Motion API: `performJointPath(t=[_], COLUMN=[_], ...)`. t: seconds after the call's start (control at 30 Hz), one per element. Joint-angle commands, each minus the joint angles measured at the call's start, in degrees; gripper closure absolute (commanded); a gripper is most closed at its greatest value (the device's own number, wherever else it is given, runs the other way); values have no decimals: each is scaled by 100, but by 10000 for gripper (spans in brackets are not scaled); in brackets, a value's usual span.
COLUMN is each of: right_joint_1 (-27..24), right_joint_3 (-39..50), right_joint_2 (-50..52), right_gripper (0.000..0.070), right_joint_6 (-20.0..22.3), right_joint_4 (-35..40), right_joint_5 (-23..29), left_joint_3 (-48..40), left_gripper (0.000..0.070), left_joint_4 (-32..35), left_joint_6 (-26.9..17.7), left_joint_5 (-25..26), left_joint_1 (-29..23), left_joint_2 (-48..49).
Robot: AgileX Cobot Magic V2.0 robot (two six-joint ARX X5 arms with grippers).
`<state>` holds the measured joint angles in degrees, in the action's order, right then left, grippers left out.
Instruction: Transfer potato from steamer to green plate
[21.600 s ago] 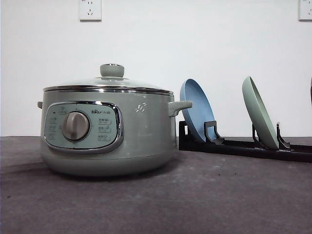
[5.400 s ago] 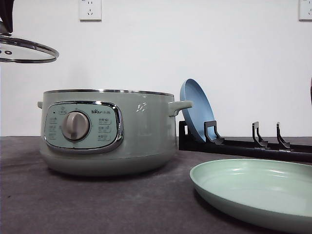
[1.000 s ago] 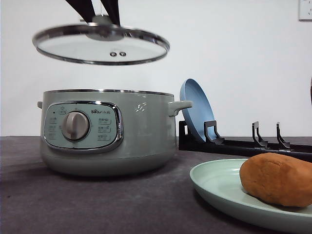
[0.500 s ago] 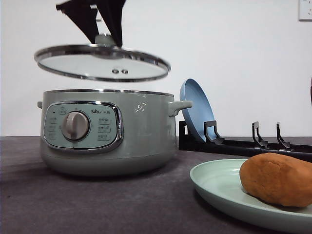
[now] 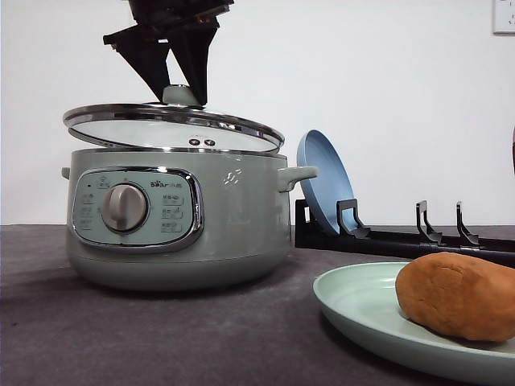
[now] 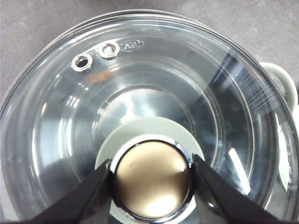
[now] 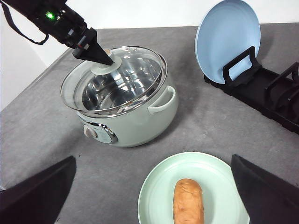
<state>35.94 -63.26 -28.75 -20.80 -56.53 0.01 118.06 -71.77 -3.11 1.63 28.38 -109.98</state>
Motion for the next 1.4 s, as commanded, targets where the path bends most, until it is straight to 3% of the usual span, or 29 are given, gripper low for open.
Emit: performJointPath(t=[0.0,0.5,0.67,0.9,1.37], right_joint_1=[31,31,31,31,31], right_joint_3=[-94,-94,-94,-94,-94], right_joint_2=[-22,-22,-22,-22,-22], right_gripper=[15,15,15,15,15], right_joint_6=[31,28,28,28,31], right_joint_4=[33,31,31,31,33], right_joint_5=[2,2,2,2,4], left_joint_3=[162,160,156,138,138], left_gripper=[700,700,700,700,700], left_joint_4=[112,262,100,175,279], left_joint_6=[-55,-115,-73,-79,-336], left_joint_5=[5,8,326,332,330], left_joint_1=[35,35,35,35,24], left_joint_2=[-172,-486,-631,-636,-631])
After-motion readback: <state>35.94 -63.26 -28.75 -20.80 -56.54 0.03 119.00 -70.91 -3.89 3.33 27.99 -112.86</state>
